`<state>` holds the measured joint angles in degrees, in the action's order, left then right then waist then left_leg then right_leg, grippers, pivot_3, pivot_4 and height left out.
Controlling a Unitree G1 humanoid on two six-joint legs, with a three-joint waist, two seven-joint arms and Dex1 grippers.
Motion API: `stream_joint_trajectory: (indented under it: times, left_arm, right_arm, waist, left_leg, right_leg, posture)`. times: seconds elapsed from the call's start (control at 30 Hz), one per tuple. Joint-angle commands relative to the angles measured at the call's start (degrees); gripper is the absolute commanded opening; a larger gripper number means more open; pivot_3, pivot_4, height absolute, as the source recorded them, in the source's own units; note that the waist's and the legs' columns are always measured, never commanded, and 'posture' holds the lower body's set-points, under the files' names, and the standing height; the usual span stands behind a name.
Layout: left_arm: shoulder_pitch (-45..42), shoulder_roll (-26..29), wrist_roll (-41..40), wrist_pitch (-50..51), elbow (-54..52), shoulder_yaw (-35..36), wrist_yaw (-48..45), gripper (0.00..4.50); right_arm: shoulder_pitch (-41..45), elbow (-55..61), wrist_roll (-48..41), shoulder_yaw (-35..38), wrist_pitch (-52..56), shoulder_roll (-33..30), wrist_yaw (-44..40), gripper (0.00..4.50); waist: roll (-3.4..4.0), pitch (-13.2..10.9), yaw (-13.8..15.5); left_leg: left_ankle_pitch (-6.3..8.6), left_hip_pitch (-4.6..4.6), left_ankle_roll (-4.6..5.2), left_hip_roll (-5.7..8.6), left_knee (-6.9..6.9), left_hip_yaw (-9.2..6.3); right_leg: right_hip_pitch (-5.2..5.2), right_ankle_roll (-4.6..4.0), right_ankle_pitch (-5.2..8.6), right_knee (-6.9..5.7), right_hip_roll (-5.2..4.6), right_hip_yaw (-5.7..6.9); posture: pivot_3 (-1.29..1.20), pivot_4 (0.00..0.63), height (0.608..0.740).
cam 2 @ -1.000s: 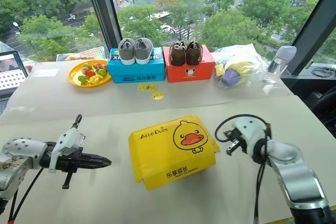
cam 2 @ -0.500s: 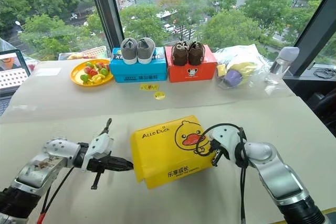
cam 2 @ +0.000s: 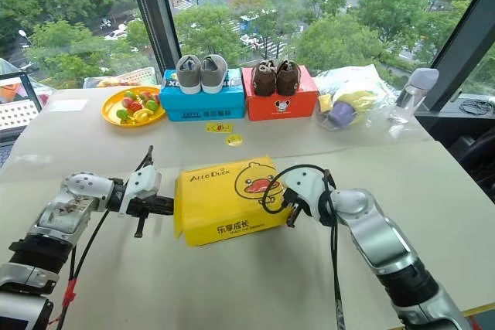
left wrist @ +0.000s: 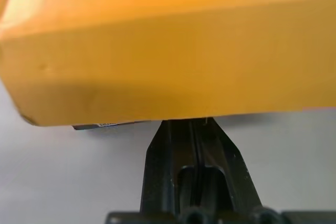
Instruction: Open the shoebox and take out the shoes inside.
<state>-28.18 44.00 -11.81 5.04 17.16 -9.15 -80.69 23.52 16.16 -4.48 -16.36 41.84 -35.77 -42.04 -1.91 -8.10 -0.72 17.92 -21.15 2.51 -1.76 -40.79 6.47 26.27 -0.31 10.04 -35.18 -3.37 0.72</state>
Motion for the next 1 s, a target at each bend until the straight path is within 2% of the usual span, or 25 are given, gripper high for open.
stream_joint_trajectory:
  times: [0.03, 0.37, 0.7, 0.83, 1.0]
  left_arm:
    - [-2.3, -1.4, 0.7, -2.3, 1.1, 0.1, 0.4, 0.03]
    - [-9.4, -3.5, 4.1, -7.2, 11.2, 0.1, 0.5, 0.03]
    - [-7.2, -2.9, 2.9, -5.9, 6.8, 0.4, -2.8, 0.03]
    - [-4.6, -0.3, 2.5, -5.0, 4.8, 2.1, -3.4, 0.03]
    - [-0.5, 2.7, 0.2, -1.4, 1.6, 5.7, -1.4, 0.03]
  right_arm:
    - [1.8, 0.3, 0.1, -1.9, -1.9, 1.5, -1.1, 0.03]
    - [-1.2, 6.9, -1.4, -3.5, 0.6, -2.6, -7.3, 0.03]
    - [-0.1, 1.4, 2.6, -1.7, -1.0, -0.7, -2.4, 0.03]
    - [-0.9, 1.5, 2.6, 0.2, -1.3, -3.0, -2.7, 0.03]
    - [-4.4, 7.3, -1.1, 5.3, 1.3, -7.1, -5.2, 0.03]
  waist:
    - [0.0, 0.0, 0.0]
    - [-0.01, 0.0, 0.1]
    - [-0.02, 0.0, 0.0]
    - [-0.02, 0.0, 0.0]
    - [-0.02, 0.0, 0.1]
  left_leg:
    - [0.01, 0.0, 0.01, 0.0, -0.01, 0.0]
    - [0.02, -0.01, 0.04, 0.0, -0.06, -0.03]
    - [0.06, -0.03, 0.09, 0.0, -0.11, -0.01]
    - [0.05, -0.03, 0.09, -0.02, -0.19, -0.01]
    - [0.07, -0.04, 0.12, -0.06, -0.14, -0.03]
  right_leg:
    - [-0.01, 0.01, 0.0, 0.01, 0.0, 0.0]
    - [-0.01, 0.05, -0.02, -0.05, -0.02, 0.03]
    - [-0.02, 0.1, -0.05, 0.0, -0.04, 0.0]
    - [-0.03, 0.09, -0.06, -0.04, -0.05, -0.01]
    - [0.01, 0.12, -0.05, -0.04, -0.06, 0.02]
  posture:
    - [0.0, 0.15, 0.731]
    - [0.0, 0.15, 0.731]
    - [0.0, 0.15, 0.731]
    - [0.0, 0.15, 0.731]
    - [0.0, 0.15, 0.731]
